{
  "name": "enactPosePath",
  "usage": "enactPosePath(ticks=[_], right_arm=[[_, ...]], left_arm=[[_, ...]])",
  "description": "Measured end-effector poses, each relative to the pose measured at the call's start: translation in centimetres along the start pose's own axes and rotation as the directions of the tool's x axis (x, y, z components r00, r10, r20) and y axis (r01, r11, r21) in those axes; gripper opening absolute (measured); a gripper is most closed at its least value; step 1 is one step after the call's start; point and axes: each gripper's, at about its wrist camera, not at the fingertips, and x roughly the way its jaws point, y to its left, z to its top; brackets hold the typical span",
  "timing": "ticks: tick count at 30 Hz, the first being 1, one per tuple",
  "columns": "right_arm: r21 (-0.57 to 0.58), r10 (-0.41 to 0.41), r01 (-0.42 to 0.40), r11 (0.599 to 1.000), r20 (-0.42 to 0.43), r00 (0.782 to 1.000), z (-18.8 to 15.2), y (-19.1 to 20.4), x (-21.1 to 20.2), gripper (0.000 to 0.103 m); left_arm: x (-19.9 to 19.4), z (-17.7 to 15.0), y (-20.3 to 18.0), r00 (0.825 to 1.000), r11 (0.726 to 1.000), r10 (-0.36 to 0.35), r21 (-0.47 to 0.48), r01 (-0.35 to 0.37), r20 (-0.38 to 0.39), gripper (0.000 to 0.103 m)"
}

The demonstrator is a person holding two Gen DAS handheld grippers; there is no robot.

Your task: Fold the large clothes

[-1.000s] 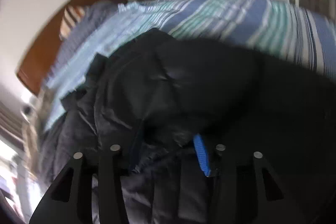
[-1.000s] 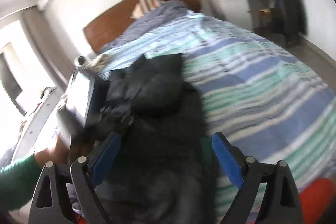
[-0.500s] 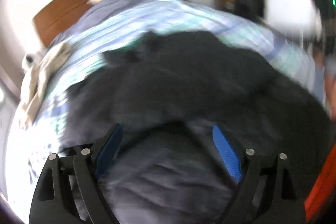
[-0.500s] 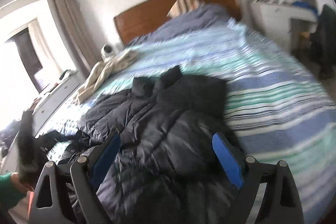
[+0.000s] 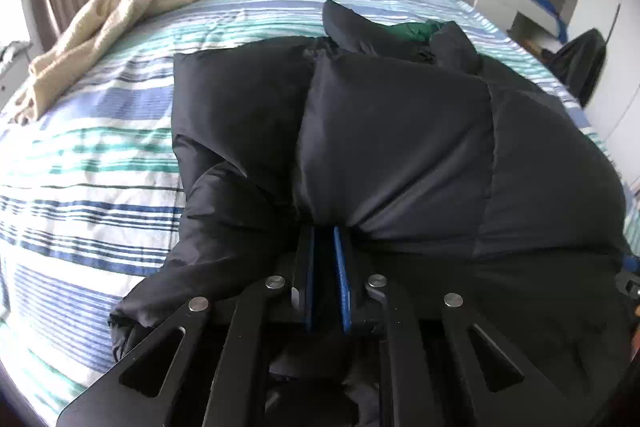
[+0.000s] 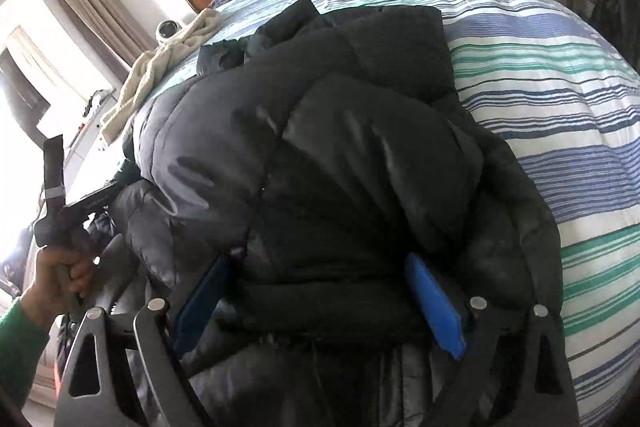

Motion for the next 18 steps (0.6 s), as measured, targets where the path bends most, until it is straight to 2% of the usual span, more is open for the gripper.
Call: enactPosePath(ticks=[3,5,7,10,12,14,17,18], right_arm=[[0.008,0.017,-0.017,1.0,0.016,1.0,-0.3,-0.7,-0.2,0.092],[0.015,0.029,-0.029,0.999,0.026,0.999,-0.5,-0.9,-0.5,0.092],[0.019,0.035,-0.036,0.999,0.033,0.999,-0.7,-1.1,-0.7,0.092],[0.019,0.036,-0.036,0.999,0.038,0.999,-0.8,-1.0,-0.8,0.092],[0.021,0.038,-0.039,0.999,0.041,0.998,-0.9,-1.0,-0.9,0.092],[0.022,0.039,-0.04,0.999,0.043,0.998,-0.9,-1.1,-1.0,0.092],[0.025,0.042,-0.043,0.999,0.044,0.998,-0.7,-1.0,-0.7,0.092],[0.026,0.045,-0.046,0.999,0.046,0.998,-0.8,-1.1,-0.8,0.092]], left_arm=[[-1.1,0.7,-0.3,0.999,0.999,0.011,0.046,-0.01,-0.032,0.013],[-2.7,1.6,0.3,0.999,1.0,-0.012,0.028,0.013,-0.036,0.023],[-5.0,3.2,1.1,0.998,0.998,-0.063,-0.025,0.063,0.031,0.05],[-6.1,5.7,1.8,0.99,0.991,-0.104,-0.073,0.111,0.094,0.056],[-4.7,7.9,1.4,0.989,0.988,-0.119,-0.09,0.127,0.093,0.058],[-2.0,9.3,1.2,0.993,0.988,-0.107,-0.108,0.113,0.057,0.058],[4.1,10.0,2.8,0.997,0.972,-0.058,-0.231,0.046,-0.046,0.058],[5.6,9.7,3.7,0.996,0.961,-0.056,-0.273,0.035,-0.069,0.051]])
